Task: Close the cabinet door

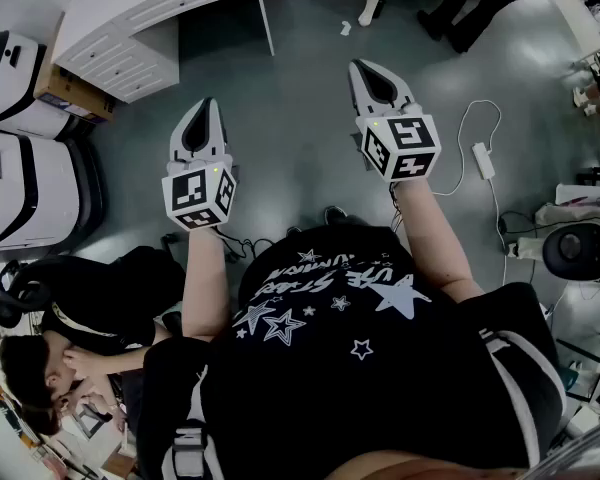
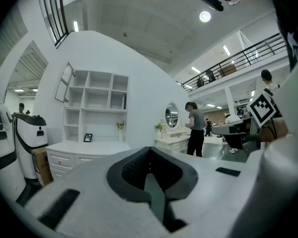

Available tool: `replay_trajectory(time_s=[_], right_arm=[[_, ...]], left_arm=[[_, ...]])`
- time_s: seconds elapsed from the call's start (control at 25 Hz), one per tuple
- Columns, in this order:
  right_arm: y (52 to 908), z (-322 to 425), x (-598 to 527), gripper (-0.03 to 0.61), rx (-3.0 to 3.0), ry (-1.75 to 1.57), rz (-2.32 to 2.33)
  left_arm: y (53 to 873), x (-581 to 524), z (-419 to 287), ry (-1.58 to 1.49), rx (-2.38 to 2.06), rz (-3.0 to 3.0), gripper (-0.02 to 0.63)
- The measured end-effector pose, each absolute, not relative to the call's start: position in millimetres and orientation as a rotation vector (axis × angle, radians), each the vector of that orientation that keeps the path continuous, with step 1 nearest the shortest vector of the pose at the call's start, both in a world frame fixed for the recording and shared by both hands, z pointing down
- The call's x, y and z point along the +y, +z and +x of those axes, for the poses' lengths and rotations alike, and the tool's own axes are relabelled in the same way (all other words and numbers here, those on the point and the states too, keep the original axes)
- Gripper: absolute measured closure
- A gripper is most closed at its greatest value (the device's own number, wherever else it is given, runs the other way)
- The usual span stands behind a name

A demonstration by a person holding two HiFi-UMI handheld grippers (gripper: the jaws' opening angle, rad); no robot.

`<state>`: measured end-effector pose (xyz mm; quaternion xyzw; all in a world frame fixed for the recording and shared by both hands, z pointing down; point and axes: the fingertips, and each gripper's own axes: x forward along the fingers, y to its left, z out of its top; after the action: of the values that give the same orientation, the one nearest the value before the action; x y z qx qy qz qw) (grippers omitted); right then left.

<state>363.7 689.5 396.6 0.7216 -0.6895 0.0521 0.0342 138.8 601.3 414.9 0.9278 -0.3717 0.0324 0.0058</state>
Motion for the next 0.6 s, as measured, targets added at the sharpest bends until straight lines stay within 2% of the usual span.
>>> replay_trajectory(time_s=[0.6], right_arm=[[410,311,643,0.574,-2.155,0.176,2.213]], left_arm=[[438,567,71,0.089,-1.192,2.844,0.607]])
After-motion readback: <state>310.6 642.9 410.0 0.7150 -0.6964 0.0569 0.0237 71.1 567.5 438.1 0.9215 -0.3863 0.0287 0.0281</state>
